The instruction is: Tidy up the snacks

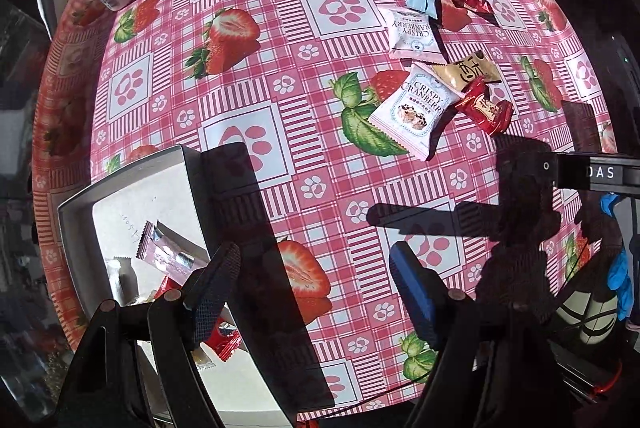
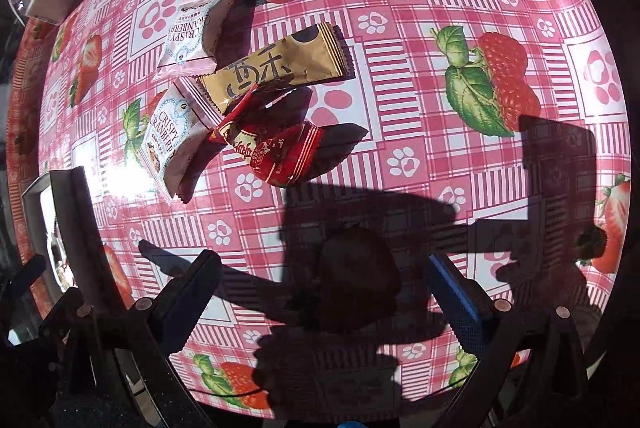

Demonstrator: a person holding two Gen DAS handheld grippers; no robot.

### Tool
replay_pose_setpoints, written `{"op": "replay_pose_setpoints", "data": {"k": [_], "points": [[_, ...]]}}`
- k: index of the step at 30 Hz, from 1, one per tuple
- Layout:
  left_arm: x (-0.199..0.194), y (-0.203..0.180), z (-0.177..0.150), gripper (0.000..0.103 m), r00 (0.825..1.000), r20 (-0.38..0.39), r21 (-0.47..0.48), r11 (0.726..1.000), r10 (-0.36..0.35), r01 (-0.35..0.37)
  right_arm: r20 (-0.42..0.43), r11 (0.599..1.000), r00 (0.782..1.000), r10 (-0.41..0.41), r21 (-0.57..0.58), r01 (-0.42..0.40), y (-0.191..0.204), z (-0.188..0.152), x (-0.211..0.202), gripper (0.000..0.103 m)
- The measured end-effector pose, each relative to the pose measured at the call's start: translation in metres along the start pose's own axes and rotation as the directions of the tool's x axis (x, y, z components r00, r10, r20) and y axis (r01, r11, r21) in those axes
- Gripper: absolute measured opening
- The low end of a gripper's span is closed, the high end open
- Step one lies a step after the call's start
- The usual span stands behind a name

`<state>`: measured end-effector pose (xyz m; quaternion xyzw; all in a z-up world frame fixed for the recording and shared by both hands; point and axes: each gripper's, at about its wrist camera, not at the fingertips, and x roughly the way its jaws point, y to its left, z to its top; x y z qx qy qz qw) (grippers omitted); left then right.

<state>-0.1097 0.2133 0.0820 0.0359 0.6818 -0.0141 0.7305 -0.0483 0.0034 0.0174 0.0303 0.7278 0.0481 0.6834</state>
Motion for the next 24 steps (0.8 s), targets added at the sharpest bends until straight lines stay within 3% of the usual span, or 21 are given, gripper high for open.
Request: {"op": "replay_pose_setpoints", "data": {"k": [7,10,13,16,18,20,21,23,24], "points": [[0.009,-0.033,0.023,0.080,0.999,0.027,-0.018,0.999,0.032,-0.031,0.109,0.994,0.991,-0.081,0.080,0.072,-0.077,0.013,0.000,0.102],[0.019,-0.042,0.031,0.080,0.996,0.041,-0.052,0.996,0.078,-0.076,0.198,0.996,0.976,-0.087,0.041,0.081,-0.090,0.026,0.004,0.102],[0.027,-0.036,0.037,0.080,0.986,0.112,-0.154,0.982,0.124,-0.106,0.288,0.994,0.954,-0.087,-0.033,0.101,-0.089,0.039,0.015,0.103],[0.046,-0.020,0.042,0.080,0.976,0.140,-0.295,0.948,0.168,-0.120,0.457,0.989,0.887,-0.067,-0.086,0.119,-0.075,0.046,0.016,0.103],[0.060,-0.015,0.044,0.080,0.973,0.128,-0.350,0.927,0.190,-0.135,0.559,0.990,0.827,-0.054,-0.077,0.117,-0.061,0.050,0.019,0.103],[0.071,-0.015,0.045,0.080,0.971,0.138,-0.353,0.926,0.195,-0.136,0.646,0.993,0.761,-0.058,-0.041,0.111,-0.053,0.051,0.022,0.103],[0.071,-0.016,0.044,0.082,0.960,0.186,-0.351,0.927,0.208,-0.132,0.657,0.993,0.750,-0.073,-0.022,0.116,-0.052,0.052,0.022,0.103],[0.072,-0.022,0.042,0.084,0.926,0.287,-0.324,0.935,0.244,-0.146,0.655,0.994,0.751,-0.087,0.002,0.113,-0.047,0.055,0.021,0.103],[0.073,-0.024,0.040,0.090,0.905,0.334,-0.314,0.936,0.263,-0.155,0.654,0.994,0.752,-0.083,0.003,0.107,-0.050,0.059,0.018,0.103]]}}
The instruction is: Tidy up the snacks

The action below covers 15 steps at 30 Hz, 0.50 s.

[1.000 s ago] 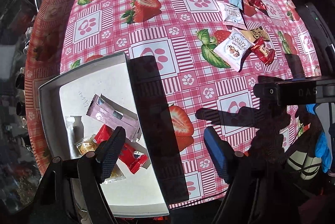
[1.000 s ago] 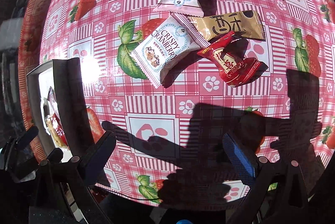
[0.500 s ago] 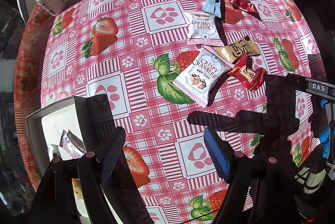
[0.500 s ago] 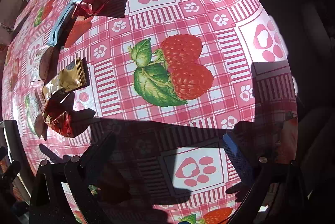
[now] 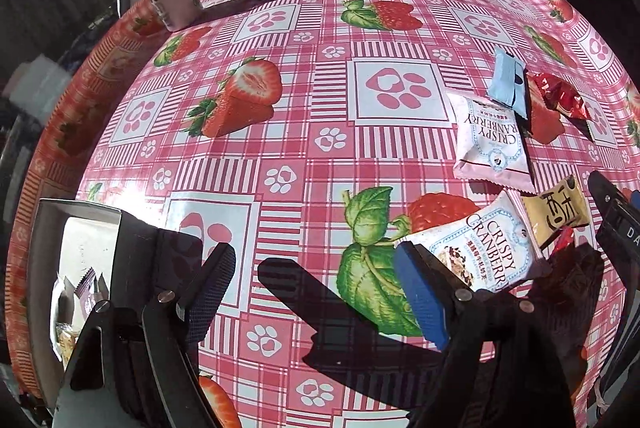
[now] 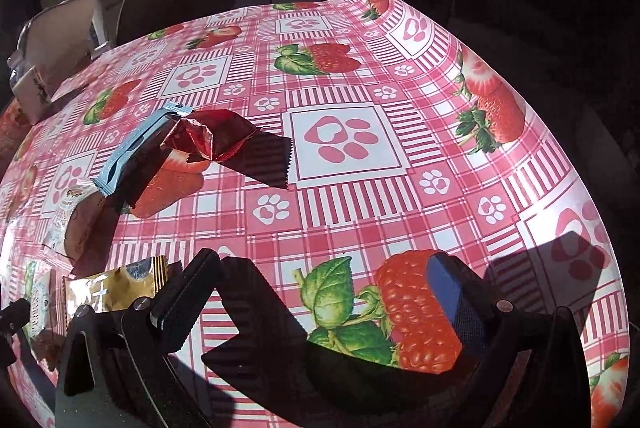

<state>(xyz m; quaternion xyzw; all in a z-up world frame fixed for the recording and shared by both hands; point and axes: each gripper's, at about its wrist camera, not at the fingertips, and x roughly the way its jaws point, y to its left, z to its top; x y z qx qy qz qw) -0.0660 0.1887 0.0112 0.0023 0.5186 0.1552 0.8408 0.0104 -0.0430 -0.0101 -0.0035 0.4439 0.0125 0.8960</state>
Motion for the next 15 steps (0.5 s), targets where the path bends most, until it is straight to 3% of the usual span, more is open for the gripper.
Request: {"op": "replay_pose_setpoints", "data": {"k": [2,5,7,15], "points": [[0.002,-0.002,-0.004,0.103,0.998,0.066,0.000,1.000,0.021,-0.021,0.001,1.000,1.000,0.000,-0.001,0.000,-0.003,-0.004,-0.001,0.103],[0.008,0.000,-0.007,0.103,0.986,0.161,-0.059,0.997,-0.043,0.053,0.001,1.000,1.000,0.000,0.000,0.000,-0.002,-0.007,-0.002,0.103],[0.015,0.002,0.000,0.103,0.984,0.139,-0.105,0.986,-0.113,0.128,0.001,1.000,1.000,0.001,0.001,-0.001,-0.002,-0.009,-0.002,0.103],[0.017,-0.004,0.004,0.103,0.984,0.139,-0.108,0.987,-0.108,0.123,0.001,1.000,1.000,0.001,0.000,-0.001,-0.001,-0.009,-0.002,0.103]]}}
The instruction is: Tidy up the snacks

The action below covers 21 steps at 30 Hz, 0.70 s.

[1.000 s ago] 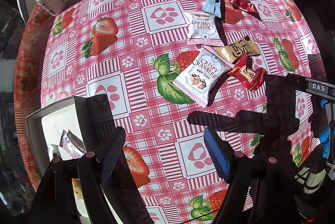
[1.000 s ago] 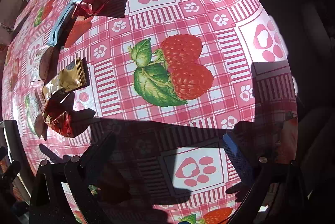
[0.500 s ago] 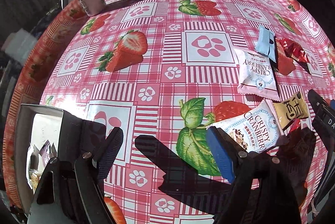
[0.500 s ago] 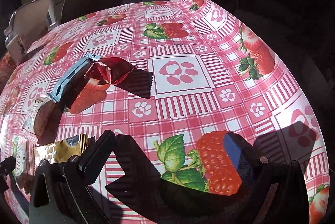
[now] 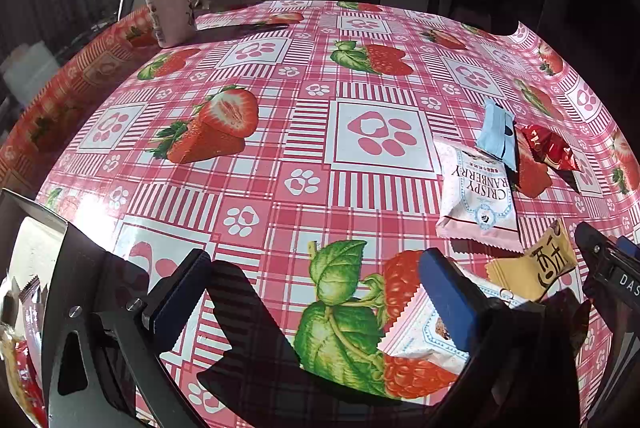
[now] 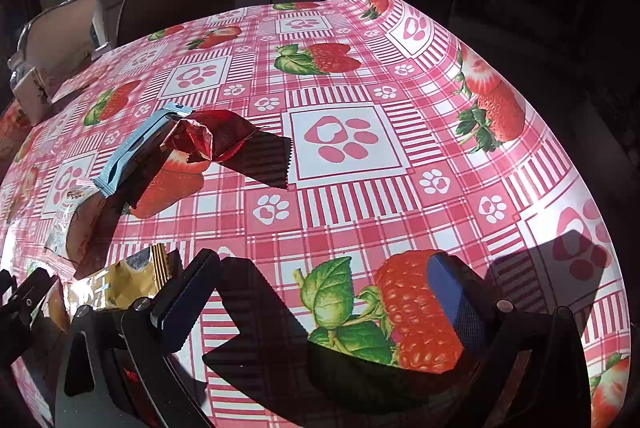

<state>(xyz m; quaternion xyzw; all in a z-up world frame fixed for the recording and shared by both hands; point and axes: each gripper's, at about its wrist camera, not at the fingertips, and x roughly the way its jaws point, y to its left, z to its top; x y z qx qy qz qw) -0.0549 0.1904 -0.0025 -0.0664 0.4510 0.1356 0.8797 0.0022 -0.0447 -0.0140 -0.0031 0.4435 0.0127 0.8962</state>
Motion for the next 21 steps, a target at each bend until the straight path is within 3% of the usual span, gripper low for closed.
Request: {"op": "replay_pose_setpoints", "data": {"k": [21], "points": [[0.0000,0.0009,0.0000,0.103,1.000,0.000,-0.001,1.000,-0.001,0.001,0.000,1.000,1.000,0.004,0.000,-0.004,-0.0011,-0.0015,-0.0003,0.103]]}}
